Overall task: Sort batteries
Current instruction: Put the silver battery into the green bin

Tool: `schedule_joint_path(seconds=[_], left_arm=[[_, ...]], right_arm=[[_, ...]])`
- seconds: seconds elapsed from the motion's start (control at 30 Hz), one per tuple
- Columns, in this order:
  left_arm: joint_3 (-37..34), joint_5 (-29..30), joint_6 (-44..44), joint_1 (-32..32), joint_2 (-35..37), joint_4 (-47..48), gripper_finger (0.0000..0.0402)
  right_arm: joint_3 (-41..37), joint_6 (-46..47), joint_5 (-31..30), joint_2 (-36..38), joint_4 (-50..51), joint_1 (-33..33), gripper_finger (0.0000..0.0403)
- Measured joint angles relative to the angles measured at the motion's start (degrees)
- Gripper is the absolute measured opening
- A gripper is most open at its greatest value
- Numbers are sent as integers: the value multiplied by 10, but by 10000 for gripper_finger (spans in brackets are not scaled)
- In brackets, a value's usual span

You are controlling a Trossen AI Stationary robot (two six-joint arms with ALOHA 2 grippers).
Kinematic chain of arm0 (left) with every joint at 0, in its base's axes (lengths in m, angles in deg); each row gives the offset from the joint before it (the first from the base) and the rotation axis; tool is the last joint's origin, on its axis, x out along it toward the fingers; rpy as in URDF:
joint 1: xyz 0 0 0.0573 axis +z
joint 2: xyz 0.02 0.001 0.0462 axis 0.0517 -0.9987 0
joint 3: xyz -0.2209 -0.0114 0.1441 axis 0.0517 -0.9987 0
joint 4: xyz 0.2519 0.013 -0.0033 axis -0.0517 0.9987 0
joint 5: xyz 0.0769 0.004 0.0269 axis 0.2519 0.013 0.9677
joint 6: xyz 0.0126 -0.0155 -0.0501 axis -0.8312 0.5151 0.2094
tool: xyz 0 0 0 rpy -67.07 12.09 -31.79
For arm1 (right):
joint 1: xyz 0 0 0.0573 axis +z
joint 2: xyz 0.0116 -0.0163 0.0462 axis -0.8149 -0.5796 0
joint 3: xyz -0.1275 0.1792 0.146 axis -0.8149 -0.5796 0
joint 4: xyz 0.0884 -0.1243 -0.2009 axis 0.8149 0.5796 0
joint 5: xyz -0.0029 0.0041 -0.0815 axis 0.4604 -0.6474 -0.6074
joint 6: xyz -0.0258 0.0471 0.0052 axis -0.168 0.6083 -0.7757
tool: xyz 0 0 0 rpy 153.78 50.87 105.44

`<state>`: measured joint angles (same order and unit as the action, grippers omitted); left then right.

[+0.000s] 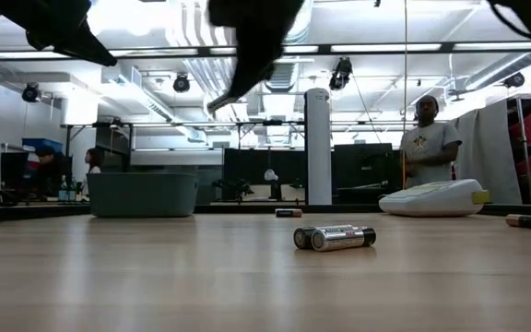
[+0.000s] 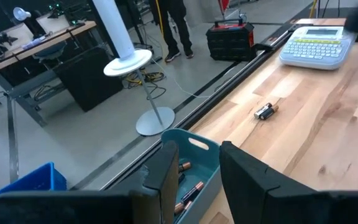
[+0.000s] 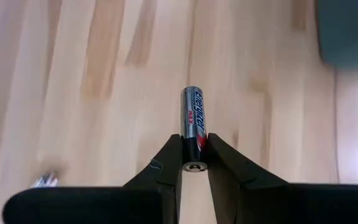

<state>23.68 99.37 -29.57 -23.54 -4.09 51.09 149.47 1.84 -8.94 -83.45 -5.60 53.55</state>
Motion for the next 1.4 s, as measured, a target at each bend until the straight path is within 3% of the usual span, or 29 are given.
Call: schedule_joint_path(seconds=[0.2,0.37,0.5,0.8,1.1,1.4], left_arm=[[0,0,0,0,-3,0,98],[0,0,0,0,-5,-2,98],[0,1,0,0,-11,-7,98],[0,6,-11,0,-17,-11,98],[0,6,-11,0,-18,-11,98],[0,11,-11,0,-18,-12,98]], right_arm=[[1,57,4,70,200,25,44],[-2,129,69,98,351,70,44],[-39,213,164,140,337,123,44],[-108,449,150,218,346,269,44],[-223,502,145,289,348,388,44],[-327,614,145,336,317,426,44]])
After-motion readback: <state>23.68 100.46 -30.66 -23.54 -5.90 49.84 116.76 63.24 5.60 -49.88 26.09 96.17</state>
